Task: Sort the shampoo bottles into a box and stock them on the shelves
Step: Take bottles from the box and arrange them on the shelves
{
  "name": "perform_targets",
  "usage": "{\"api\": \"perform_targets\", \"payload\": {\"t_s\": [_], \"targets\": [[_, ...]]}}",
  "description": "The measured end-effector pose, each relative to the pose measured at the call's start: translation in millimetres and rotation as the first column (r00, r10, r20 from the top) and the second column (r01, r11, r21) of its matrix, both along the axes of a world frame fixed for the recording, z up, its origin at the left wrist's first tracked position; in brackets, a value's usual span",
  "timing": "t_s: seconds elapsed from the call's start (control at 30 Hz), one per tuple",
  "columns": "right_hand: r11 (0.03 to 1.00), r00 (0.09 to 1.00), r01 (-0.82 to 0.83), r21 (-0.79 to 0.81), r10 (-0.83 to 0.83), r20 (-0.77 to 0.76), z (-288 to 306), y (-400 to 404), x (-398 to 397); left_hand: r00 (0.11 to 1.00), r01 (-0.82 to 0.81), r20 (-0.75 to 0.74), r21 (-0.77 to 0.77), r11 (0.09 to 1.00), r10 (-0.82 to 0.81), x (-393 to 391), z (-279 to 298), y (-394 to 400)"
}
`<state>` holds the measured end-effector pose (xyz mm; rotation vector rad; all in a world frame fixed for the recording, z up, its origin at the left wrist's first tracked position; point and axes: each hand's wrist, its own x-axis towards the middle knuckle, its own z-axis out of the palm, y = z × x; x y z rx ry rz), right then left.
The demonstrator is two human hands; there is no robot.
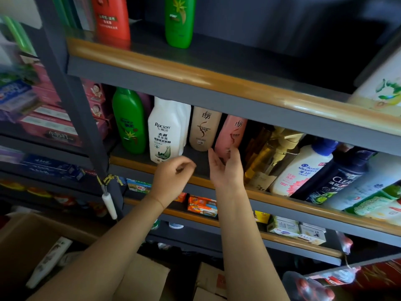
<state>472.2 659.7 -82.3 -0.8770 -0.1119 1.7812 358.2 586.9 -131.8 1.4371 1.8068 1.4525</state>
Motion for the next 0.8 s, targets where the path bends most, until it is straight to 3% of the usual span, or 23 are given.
{"api": "perform_targets", "payload": {"t_s": [0.07, 0.13, 0.23, 0.3, 0.4, 0.47, 0.57, 0.63, 0.7, 0.8], "targets": [[0.992, 0.994, -0.106, 0.062, 0.104, 0.027, -2.4, -25.7, -0.6, 0.992, -0.100, 0.087, 0.087, 0.991, 0.092, -8.7, -0.4, -21.3], [0.959, 0.961, -0.273, 0.079, 0.269, 0.064, -10.3, -54.3, -11.4, 0.970, -0.160, 0.192, 0.050, 0.986, 0.147, -25.3, -12.6, -46.8], [0.860, 0.857, -0.510, 0.030, 0.504, 0.109, -41.9, -98.2, -55.7, 0.901, -0.297, 0.272, -0.179, 0.938, 0.337, -64.7, -59.7, -96.4], [0.762, 0.747, -0.641, -0.086, 0.646, 0.157, -81.6, -126.8, -94.5, 0.838, -0.384, 0.267, -0.333, 0.861, 0.476, -95.2, -101.8, -142.8], [0.582, 0.550, -0.753, -0.307, 0.813, 0.193, -154.6, -173.5, -149.5, 0.742, -0.487, 0.148, -0.551, 0.678, 0.653, -135.7, -160.4, -228.4], [0.436, 0.391, -0.788, -0.434, 0.900, 0.195, -202.3, -209.3, -177.6, 0.717, -0.539, -0.025, -0.653, 0.532, 0.696, -154.9, -191.0, -291.3], [0.249, 0.157, -0.782, -0.572, 0.966, 0.206, -269.0, -262.3, -206.3, 0.592, -0.744, -0.411, -0.608, 0.275, 0.693, -168.5, -230.0, -370.1], [0.161, 0.022, -0.755, -0.636, 0.975, 0.222, -308.1, -291.4, -217.3, 0.452, -0.818, -0.478, -0.559, 0.136, 0.753, -172.1, -249.1, -403.3], [0.113, -0.084, -0.718, -0.687, 0.965, 0.247, -340.8, -313.2, -224.9, 0.384, -0.780, -0.371, -0.620, 0.083, 0.845, -175.9, -263.6, -419.9], [0.044, -0.279, -0.678, -0.734, 0.908, 0.313, -378.5, -333.9, -232.5, 0.203, -0.652, 0.127, -0.723, 0.230, 0.971, -181.5, -283.0, -422.5]]}}
